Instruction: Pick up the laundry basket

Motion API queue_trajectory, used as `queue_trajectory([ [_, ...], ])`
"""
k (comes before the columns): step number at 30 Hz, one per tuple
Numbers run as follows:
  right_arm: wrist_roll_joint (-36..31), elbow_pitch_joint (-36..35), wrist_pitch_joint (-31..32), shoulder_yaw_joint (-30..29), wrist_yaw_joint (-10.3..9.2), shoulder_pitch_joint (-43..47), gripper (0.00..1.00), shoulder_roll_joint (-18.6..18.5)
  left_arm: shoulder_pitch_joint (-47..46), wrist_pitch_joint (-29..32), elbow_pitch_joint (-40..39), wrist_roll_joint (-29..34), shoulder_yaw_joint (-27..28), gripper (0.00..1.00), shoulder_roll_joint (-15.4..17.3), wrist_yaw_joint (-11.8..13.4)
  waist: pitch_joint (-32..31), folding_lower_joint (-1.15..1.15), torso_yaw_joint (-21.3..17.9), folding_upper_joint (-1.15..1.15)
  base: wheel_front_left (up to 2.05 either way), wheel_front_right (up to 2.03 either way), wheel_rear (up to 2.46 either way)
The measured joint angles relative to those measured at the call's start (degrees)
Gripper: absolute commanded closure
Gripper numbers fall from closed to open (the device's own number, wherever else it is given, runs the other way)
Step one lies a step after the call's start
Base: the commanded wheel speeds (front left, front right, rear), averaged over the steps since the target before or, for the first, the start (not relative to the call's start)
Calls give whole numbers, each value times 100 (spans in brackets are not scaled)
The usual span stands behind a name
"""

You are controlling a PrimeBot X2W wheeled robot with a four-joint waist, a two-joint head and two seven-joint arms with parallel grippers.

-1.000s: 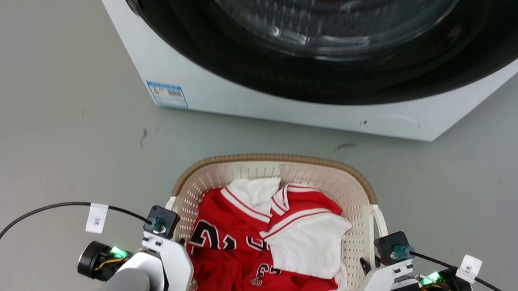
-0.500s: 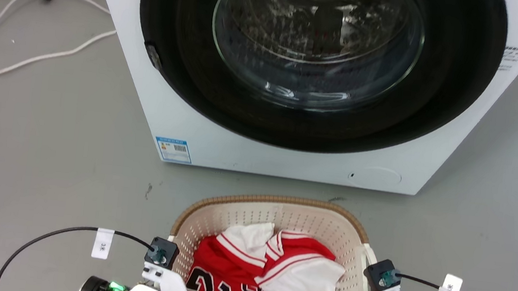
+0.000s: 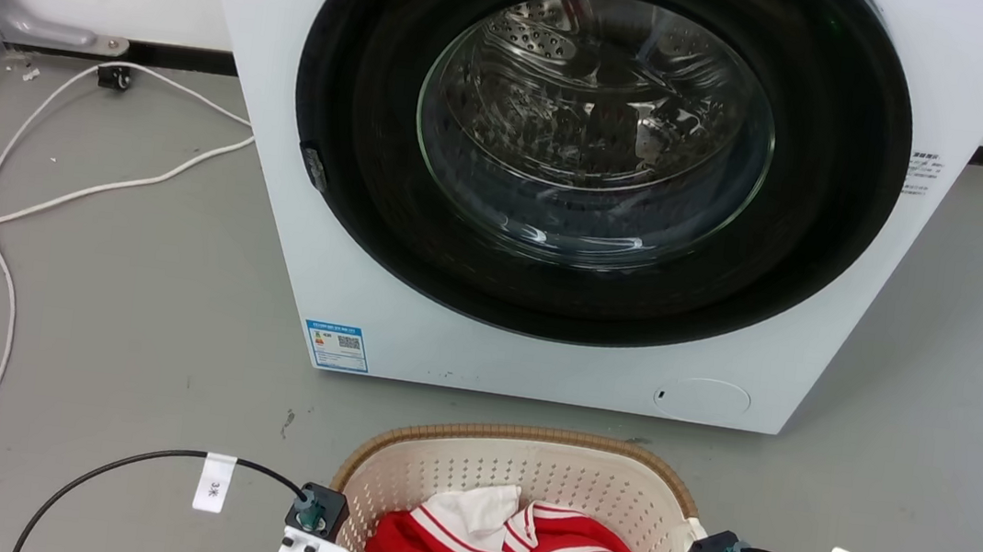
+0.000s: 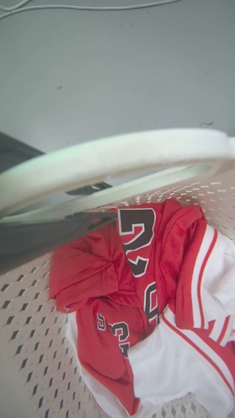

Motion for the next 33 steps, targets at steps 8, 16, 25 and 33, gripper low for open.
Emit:
queue_trajectory([
  [8, 366, -35, 138, 322, -2, 60, 100, -58, 107, 112, -64, -350, -307, 100, 57, 0, -129, 0, 24, 0, 0, 0, 0],
  [16, 757, -105, 203, 671, -2, 80, 100, -148, 137, 124, -100, -682, -654, 100, 111, 0, -208, 0, 33, 0, 0, 0, 0],
  [25, 1058, -129, 204, 968, -2, 82, 100, -205, 137, 104, -99, -947, -928, 100, 152, 0, -230, 0, 24, 0, 0, 0, 0],
  [33, 1266, -126, 175, 1181, -2, 83, 100, -226, 136, 47, -77, -1156, -1120, 100, 178, 0, -227, 0, 7, 0, 0, 0, 0],
])
